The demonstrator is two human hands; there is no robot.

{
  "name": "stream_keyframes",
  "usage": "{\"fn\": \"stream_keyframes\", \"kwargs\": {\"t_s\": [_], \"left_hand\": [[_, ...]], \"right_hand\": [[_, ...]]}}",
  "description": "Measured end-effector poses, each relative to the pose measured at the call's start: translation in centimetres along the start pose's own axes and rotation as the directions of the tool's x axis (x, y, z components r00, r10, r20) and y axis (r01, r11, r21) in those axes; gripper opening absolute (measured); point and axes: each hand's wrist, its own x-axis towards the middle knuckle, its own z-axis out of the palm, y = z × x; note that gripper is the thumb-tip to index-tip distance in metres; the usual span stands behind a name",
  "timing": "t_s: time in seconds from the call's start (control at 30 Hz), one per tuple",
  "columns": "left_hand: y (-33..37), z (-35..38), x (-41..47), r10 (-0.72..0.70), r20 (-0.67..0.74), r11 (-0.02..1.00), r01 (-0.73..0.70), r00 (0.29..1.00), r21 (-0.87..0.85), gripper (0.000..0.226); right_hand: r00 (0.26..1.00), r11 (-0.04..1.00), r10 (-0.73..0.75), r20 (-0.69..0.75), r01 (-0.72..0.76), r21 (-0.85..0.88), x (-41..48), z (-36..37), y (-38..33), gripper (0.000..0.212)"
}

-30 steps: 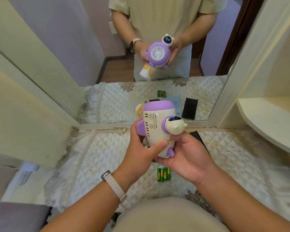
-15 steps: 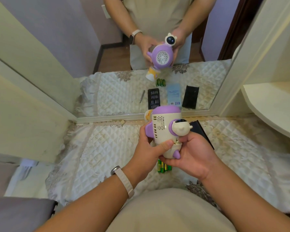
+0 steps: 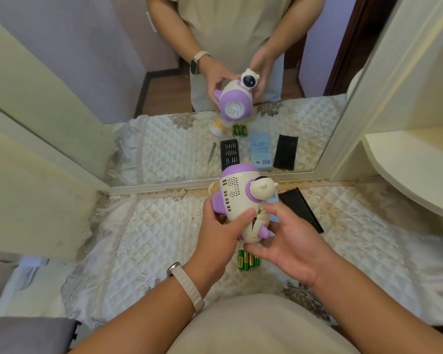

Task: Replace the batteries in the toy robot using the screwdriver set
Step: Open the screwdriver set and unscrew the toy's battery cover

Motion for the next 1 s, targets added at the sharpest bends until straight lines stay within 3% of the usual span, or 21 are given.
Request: {"fn": "stream_keyframes", "kwargs": {"t_s": [0.17, 0.37, 0.5, 0.6, 0.83, 1.0], "left_hand": [[0.4, 0.1, -0.3, 0.012, -0.08, 0.999, -0.015, 0.997, -0.037, 0.053], [0.8, 0.4, -0.7, 0.017, -0.15, 0.995, -0.032, 0.989, -0.097, 0.055], [0.7, 0.2, -1.1, 0.025, -0.181, 0.996, -0.041, 0.983, -0.085, 0.055], [0.5, -0.5, -1.4, -0.002, -0.203, 0.995, -0.018, 0.979, -0.097, 0.056], [0.1, -4.4, -1.6, -0.043, -0.268, 0.994, 0.015, 0.962, -0.106, 0.046], [0.0, -9.4, -1.0, -0.071, -0.337, 0.994, 0.039, 0.939, -0.102, 0.046]], "right_hand": [[0.948, 0.88, -0.269, -0.171, 0.17, -0.444, -0.3, 1.2, 1.5, 0.04], [0.868, 0.685, -0.467, -0.165, 0.238, -0.689, -0.7, 1.7, 1.8, 0.03], [0.865, 0.675, -0.47, -0.174, 0.226, -0.702, 0.0, 1.5, 2.3, 0.025], [0.876, 0.727, -0.443, -0.188, 0.229, -0.647, 0.6, 1.6, 2.8, 0.002], [0.924, 0.781, -0.337, -0.182, 0.166, -0.602, 2.2, 2.2, 4.1, 0.018], [0.931, 0.656, -0.282, -0.23, 0.012, -0.755, 5.2, 1.3, 5.8, 0.023]]}}
